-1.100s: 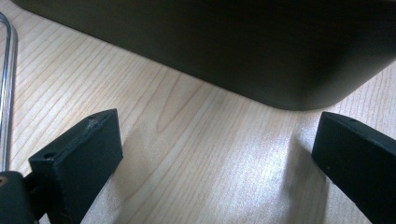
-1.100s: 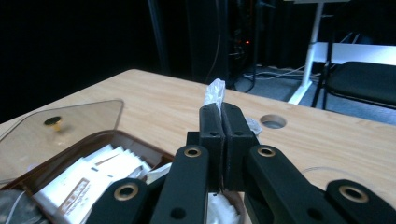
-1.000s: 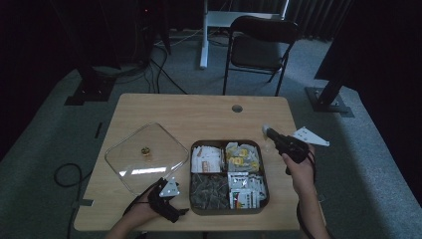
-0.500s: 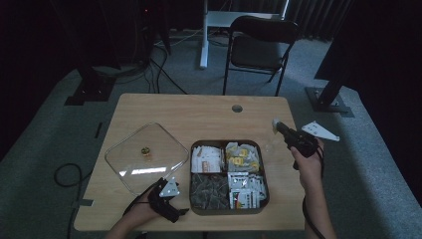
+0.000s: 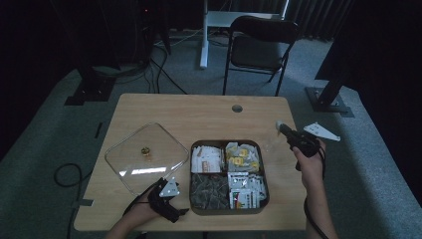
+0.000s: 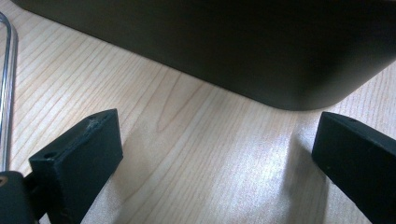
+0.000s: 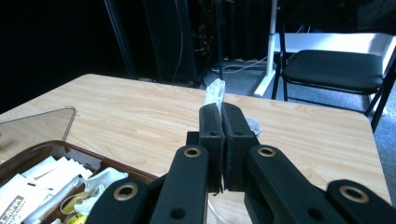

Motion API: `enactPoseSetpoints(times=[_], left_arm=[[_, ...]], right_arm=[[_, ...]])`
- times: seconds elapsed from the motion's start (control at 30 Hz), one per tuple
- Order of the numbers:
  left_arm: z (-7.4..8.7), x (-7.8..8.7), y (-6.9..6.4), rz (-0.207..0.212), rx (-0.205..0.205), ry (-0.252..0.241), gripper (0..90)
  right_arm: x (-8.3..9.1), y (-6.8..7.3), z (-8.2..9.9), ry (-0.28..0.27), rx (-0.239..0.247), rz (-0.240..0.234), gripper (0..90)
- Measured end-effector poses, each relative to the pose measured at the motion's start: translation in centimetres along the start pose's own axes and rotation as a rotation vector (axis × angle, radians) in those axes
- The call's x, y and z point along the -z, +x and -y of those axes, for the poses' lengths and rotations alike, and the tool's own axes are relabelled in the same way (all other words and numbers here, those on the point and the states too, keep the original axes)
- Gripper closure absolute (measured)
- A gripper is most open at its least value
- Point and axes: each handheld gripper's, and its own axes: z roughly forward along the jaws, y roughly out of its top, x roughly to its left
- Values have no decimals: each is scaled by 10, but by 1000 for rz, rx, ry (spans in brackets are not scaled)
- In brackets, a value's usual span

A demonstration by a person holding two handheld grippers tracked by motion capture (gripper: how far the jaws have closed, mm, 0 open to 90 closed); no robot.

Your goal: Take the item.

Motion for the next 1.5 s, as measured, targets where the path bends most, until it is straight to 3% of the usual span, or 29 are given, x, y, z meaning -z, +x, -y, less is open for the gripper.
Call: enactPoseSetpoints(times=[0.47,0.67,0.93,1.5], left_arm=[[0,0,0,0,0,0,19],[0,0,0,0,0,0,19],[0,0,0,0,0,0,19],[0,0,0,0,1,0,19]], right_arm=[[-11,-7,19,63,-43,20,856],[-13,-10,25,89,-77,35,742],[-10,-9,27,109,-83,46,597],[15,4,35,128,-15,11,467]])
